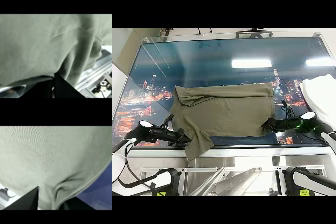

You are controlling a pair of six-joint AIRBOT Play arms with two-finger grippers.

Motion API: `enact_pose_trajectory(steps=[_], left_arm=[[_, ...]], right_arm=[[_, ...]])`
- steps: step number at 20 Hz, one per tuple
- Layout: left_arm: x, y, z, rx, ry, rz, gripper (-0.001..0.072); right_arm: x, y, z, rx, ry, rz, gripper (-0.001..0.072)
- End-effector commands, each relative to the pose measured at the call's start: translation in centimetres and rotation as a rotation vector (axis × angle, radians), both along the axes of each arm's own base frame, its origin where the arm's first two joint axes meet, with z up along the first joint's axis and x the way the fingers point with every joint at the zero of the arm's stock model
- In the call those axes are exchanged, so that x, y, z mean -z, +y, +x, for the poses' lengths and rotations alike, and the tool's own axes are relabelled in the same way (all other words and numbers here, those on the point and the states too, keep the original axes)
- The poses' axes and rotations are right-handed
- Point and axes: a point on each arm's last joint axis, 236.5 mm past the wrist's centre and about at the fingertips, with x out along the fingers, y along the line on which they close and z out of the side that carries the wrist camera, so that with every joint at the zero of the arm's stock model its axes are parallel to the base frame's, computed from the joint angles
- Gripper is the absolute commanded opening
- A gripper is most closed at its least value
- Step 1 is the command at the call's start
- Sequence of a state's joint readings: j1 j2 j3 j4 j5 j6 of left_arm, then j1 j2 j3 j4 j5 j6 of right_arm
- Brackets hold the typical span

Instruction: Fold the shirts.

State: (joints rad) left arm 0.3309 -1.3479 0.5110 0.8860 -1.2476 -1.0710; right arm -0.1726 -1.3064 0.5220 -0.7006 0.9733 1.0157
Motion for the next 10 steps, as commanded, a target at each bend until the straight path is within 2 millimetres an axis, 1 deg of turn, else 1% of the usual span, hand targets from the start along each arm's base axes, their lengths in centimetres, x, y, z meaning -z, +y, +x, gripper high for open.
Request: enact_pose_trajectory(steps=[1, 3, 5, 6, 7, 9, 10], left_arm=[[-0.3, -1.2, -0.5, 0.026, 0.024, -0.039, 0.0002], [-0.5, -1.2, -0.5, 0.025, 0.026, -0.038, 0.0002], [-1.2, -0.8, -0.1, 0.012, -0.006, -0.015, 0.0002], [-1.6, -0.3, 0.3, -0.012, -0.022, -0.001, 0.0003], [-2.0, 0.6, 0.5, -0.041, -0.030, 0.029, 0.0003], [-2.5, 3.2, 0.3, -0.100, -0.032, 0.107, 0.0015], [-3.1, 4.0, 0.1, -0.119, -0.046, 0.122, 0.0018]], right_arm=[[-0.7, 0.9, -1.0, -0.030, 0.031, 0.044, 0.0053], [-1.1, 1.2, -1.3, -0.047, 0.038, 0.061, 0.0014], [-1.9, 0.9, -1.2, -0.044, 0.039, 0.079, 0.0014], [-2.2, 0.4, -1.1, -0.024, 0.040, 0.087, 0.0014], [-2.4, -0.2, -1.0, -0.003, 0.041, 0.097, 0.0014], [-2.9, -1.8, -0.8, 0.053, 0.048, 0.119, 0.0014], [-3.1, -2.7, -0.7, 0.085, 0.049, 0.124, 0.0015]])
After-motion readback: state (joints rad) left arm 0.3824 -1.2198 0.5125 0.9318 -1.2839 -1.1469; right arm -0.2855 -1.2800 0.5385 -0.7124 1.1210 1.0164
